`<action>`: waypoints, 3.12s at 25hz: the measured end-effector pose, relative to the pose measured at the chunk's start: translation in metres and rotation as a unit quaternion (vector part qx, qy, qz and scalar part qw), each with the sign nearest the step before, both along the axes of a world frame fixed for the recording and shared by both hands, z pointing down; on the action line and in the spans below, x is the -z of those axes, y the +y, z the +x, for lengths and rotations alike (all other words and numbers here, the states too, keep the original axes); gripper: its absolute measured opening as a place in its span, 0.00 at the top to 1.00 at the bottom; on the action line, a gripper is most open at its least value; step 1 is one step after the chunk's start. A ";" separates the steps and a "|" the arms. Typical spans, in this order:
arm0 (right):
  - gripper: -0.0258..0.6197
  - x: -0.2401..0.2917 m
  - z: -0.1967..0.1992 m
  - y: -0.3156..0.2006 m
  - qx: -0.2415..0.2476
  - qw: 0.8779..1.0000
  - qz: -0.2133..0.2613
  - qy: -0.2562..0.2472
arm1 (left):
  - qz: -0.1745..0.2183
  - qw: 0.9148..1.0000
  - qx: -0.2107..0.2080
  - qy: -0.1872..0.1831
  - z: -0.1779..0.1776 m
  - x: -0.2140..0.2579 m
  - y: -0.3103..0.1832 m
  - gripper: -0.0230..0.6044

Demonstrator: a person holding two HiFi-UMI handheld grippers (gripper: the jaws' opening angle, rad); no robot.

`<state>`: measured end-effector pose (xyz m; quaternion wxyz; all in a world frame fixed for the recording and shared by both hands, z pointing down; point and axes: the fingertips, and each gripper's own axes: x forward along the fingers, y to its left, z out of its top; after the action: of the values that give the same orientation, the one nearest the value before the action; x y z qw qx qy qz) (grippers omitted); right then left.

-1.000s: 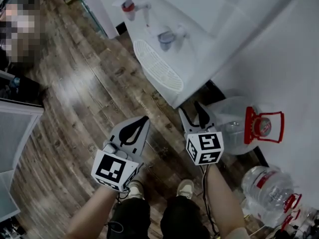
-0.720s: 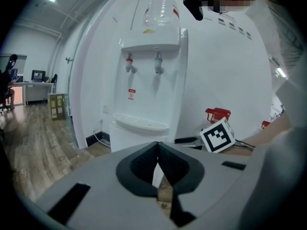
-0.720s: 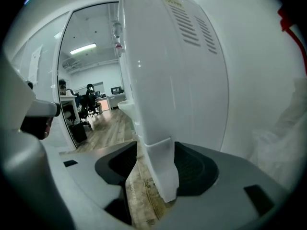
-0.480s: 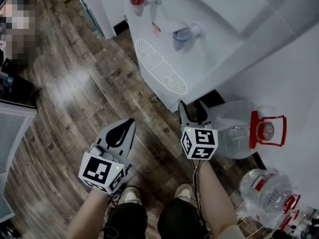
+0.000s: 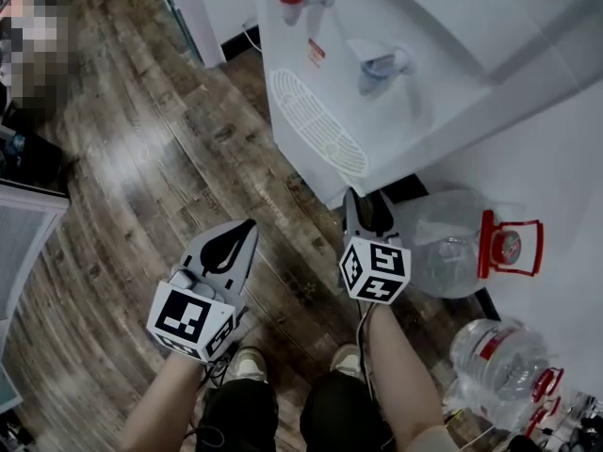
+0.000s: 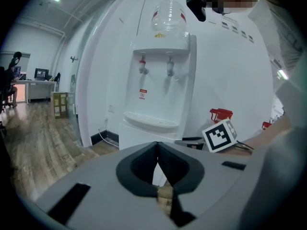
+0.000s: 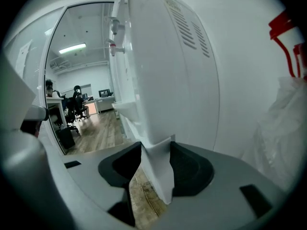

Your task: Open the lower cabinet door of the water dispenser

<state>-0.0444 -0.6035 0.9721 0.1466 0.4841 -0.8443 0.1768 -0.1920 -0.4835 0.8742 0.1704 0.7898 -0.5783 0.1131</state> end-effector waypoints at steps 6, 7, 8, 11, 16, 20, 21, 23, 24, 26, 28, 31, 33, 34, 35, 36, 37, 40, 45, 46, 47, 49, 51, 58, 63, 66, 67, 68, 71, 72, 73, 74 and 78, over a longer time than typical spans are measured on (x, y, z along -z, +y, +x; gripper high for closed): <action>0.67 -0.005 -0.049 0.050 0.107 0.993 0.004 0.050 | -0.006 1.000 0.025 0.013 -0.016 0.007 0.011 0.96; 0.67 -0.004 -0.058 0.057 0.118 0.992 0.001 0.050 | -0.008 1.000 0.027 0.013 -0.019 0.008 0.014 0.96; 0.67 -0.004 -0.066 0.064 0.126 0.991 -0.004 0.050 | -0.010 0.999 0.031 0.012 -0.023 0.009 0.019 0.96; 0.68 -0.004 -0.089 0.083 0.141 0.989 -0.025 0.046 | -0.015 0.999 0.050 0.010 -0.043 0.011 0.035 0.96; 0.68 -0.005 -0.140 0.106 0.168 0.982 -0.088 0.023 | -0.027 0.995 0.096 0.009 -0.088 0.015 0.067 0.96; 0.70 -0.006 -0.180 0.119 0.193 0.974 -0.117 0.027 | -0.042 0.991 0.130 0.002 -0.128 0.021 0.092 0.96; 0.72 -0.006 -0.189 0.122 0.196 0.972 -0.122 0.030 | -0.046 0.989 0.137 0.001 -0.139 0.023 0.099 0.96; 0.72 -0.005 -0.208 0.124 0.200 0.970 -0.134 0.026 | -0.050 0.987 0.151 -0.003 -0.161 0.029 0.110 0.96; 0.72 -0.004 -0.218 0.124 0.204 0.969 -0.138 0.023 | -0.049 0.986 0.157 -0.006 -0.171 0.033 0.115 0.96; 0.72 -0.002 -0.238 0.123 0.217 0.966 -0.139 0.022 | -0.045 0.984 0.171 -0.011 -0.190 0.040 0.122 0.96; 0.72 -0.001 -0.257 0.121 0.231 0.963 -0.137 0.023 | -0.041 0.982 0.185 -0.013 -0.207 0.044 0.129 0.95; 0.72 0.001 -0.280 0.119 0.250 0.959 -0.132 0.024 | -0.039 0.979 0.202 -0.007 -0.227 0.042 0.137 0.96; 0.72 0.001 -0.294 0.117 0.268 0.955 -0.121 0.030 | -0.039 0.976 0.212 -0.003 -0.238 0.039 0.141 0.96; 0.72 0.001 -0.301 0.116 0.276 0.953 -0.117 0.030 | -0.038 0.975 0.218 -0.005 -0.243 0.038 0.142 0.96; 0.72 0.001 -0.308 0.114 0.284 0.952 -0.115 0.029 | -0.036 0.974 0.224 -0.010 -0.248 0.036 0.142 0.96; 0.72 0.001 -0.313 0.112 0.291 0.950 -0.113 0.029 | -0.033 0.973 0.229 -0.017 -0.250 0.035 0.141 0.96; 0.72 0.001 -0.318 0.110 0.299 0.947 -0.111 0.031 | -0.031 0.972 0.231 -0.021 -0.250 0.033 0.140 0.96; 0.72 0.001 -0.338 0.105 0.318 0.941 -0.106 0.041 | -0.031 0.972 0.232 -0.023 -0.255 0.027 0.138 0.96; 0.69 0.008 -0.367 0.093 0.340 0.937 -0.080 0.028 | -0.036 0.965 0.261 -0.005 -0.279 0.012 0.141 0.96; 0.70 0.007 -0.371 0.091 0.342 0.936 -0.077 0.024 | -0.037 0.963 0.266 -0.001 -0.282 0.010 0.141 0.96; 0.72 0.007 -0.375 0.089 0.343 0.936 -0.075 0.019 | -0.036 0.962 0.269 0.001 -0.286 0.009 0.140 0.96; 0.74 0.007 -0.381 0.085 0.347 0.935 -0.072 0.014 | -0.031 0.962 0.272 -0.002 -0.291 0.011 0.139 0.96; 0.73 0.009 -0.381 0.084 0.348 0.935 -0.070 0.013 | -0.025 0.962 0.272 -0.005 -0.294 0.016 0.138 0.96; 0.75 0.040 -0.346 0.104 0.335 0.934 -0.123 -0.026 | -0.035 0.965 0.259 -0.009 -0.277 0.035 0.137 0.95; 0.86 0.106 -0.307 0.115 0.326 0.936 -0.125 -0.041 | -0.050 0.968 0.247 -0.002 -0.254 0.075 0.130 0.96; 0.89 0.151 -0.278 0.120 0.322 0.938 -0.119 -0.044 | -0.046 0.972 0.230 -0.014 -0.235 0.114 0.123 0.96; 0.89 0.167 -0.268 0.122 0.319 0.939 -0.117 -0.047 | -0.045 0.973 0.224 -0.019 -0.229 0.128 0.121 0.96; 0.90 0.183 -0.258 0.125 0.317 0.940 -0.114 -0.049 | -0.044 0.974 0.219 -0.024 -0.223 0.141 0.121 0.96; 0.92 0.232 -0.225 0.134 0.313 0.943 -0.101 -0.051 | -0.040 0.976 0.211 -0.027 -0.205 0.181 0.122 0.96; 0.92 0.249 -0.213 0.136 0.312 0.944 -0.095 -0.051 | -0.038 0.977 0.208 -0.028 -0.198 0.194 0.122 0.95; 0.92 0.265 -0.201 0.137 0.310 0.945 -0.089 -0.050 | -0.037 0.978 0.204 -0.032 -0.192 0.207 0.121 0.96; 0.93 0.280 -0.189 0.137 0.308 0.947 -0.081 -0.048 | -0.036 0.978 0.202 -0.035 -0.185 0.219 0.119 0.96; 0.94 0.332 -0.139 0.144 0.306 0.949 -0.065 -0.036 | -0.030 0.978 0.204 -0.025 -0.161 0.271 0.116 0.96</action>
<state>-0.1834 -0.4590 0.6403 0.1941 0.1852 -0.9433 0.1952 -0.3526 -0.3676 0.6030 0.1986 0.6466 -0.7278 0.1131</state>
